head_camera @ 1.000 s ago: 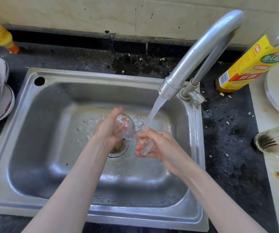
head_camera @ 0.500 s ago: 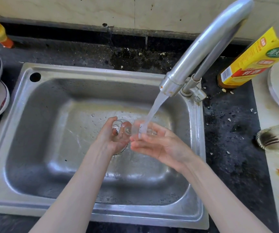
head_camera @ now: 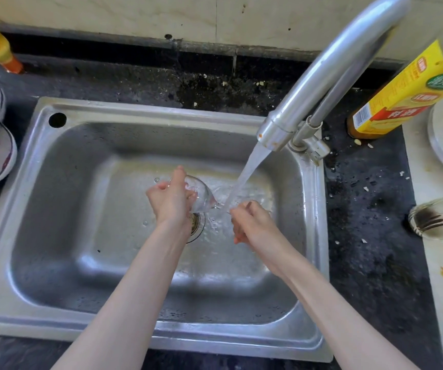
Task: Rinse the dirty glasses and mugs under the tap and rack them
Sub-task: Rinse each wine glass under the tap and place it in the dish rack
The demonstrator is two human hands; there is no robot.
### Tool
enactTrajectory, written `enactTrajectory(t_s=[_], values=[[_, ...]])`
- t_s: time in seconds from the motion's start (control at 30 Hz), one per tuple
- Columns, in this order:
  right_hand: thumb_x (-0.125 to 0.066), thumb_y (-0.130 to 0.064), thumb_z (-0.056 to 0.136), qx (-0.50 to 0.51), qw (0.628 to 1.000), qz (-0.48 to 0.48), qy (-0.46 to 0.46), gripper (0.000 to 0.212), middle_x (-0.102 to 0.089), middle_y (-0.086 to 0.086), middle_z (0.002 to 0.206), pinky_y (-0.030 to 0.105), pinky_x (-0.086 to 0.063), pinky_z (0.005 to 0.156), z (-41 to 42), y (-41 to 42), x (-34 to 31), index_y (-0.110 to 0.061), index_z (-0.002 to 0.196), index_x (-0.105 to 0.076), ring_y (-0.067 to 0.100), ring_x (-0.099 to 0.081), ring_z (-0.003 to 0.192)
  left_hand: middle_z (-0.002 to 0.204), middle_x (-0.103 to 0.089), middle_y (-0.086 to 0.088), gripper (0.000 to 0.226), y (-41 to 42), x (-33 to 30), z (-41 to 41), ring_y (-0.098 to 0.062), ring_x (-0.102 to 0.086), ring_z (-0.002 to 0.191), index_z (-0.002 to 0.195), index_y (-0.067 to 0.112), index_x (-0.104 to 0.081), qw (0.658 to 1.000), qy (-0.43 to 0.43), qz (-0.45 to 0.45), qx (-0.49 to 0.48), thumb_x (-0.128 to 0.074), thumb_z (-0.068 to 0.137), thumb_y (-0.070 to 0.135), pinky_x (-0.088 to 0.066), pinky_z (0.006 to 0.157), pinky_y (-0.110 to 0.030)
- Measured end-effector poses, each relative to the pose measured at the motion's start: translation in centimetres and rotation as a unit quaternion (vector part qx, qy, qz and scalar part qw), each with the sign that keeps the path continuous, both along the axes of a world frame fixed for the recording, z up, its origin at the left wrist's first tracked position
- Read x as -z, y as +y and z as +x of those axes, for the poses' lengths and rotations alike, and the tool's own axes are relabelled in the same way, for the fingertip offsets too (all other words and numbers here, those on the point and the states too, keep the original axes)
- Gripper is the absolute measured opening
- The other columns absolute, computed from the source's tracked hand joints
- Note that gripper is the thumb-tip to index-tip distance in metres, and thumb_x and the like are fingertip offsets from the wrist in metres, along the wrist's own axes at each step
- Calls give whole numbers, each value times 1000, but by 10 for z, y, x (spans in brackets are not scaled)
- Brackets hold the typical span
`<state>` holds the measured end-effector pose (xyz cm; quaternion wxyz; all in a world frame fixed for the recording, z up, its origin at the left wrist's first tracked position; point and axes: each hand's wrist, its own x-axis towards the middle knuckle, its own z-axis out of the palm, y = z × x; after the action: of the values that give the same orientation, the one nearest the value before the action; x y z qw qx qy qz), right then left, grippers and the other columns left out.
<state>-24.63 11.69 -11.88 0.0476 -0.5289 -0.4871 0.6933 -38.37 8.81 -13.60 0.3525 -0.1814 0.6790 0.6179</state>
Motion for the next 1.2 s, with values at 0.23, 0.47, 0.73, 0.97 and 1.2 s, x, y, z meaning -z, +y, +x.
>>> enactTrajectory(t_s=[0.23,0.47,0.73,0.97,1.2], values=[[-52,-19,92,-301,924,223,-75,22,-66,9,72,42,-54,77,-3,5,-6,-6,77,-60,22,-67,71,81,-56,3,37,3,-24,12,-18,-58,69,84,30,-35,981,155,-56,107,-70,77,39,-45,71,-30],[-45,-16,97,-145,983,7,110,30,-38,-11,41,17,-44,47,3,9,-10,-10,69,-54,5,-50,42,91,-49,-15,34,-8,-34,6,-20,-56,80,96,12,-49,937,-47,245,245,-69,78,33,-49,75,-32],[-51,-23,88,-90,971,-115,192,20,-42,-6,45,22,-46,58,15,2,0,-10,79,-63,12,-51,48,80,-48,-7,38,-15,-29,16,-18,-47,72,97,10,-48,911,-72,271,301,-69,78,34,-38,67,-31],[-64,-13,85,-48,982,179,38,20,-67,-3,78,43,-54,78,3,-13,23,-28,96,-57,19,-66,78,101,-62,10,48,-17,-44,44,-1,-62,84,114,26,-49,921,130,88,355,-75,75,18,-50,66,-14],[-70,-7,79,-17,976,193,101,41,-66,-5,108,26,-51,86,2,-15,20,-16,115,-55,6,-63,99,105,-58,12,61,-32,-43,41,8,-57,92,118,24,-47,864,222,109,439,-79,69,5,-43,80,-7]])
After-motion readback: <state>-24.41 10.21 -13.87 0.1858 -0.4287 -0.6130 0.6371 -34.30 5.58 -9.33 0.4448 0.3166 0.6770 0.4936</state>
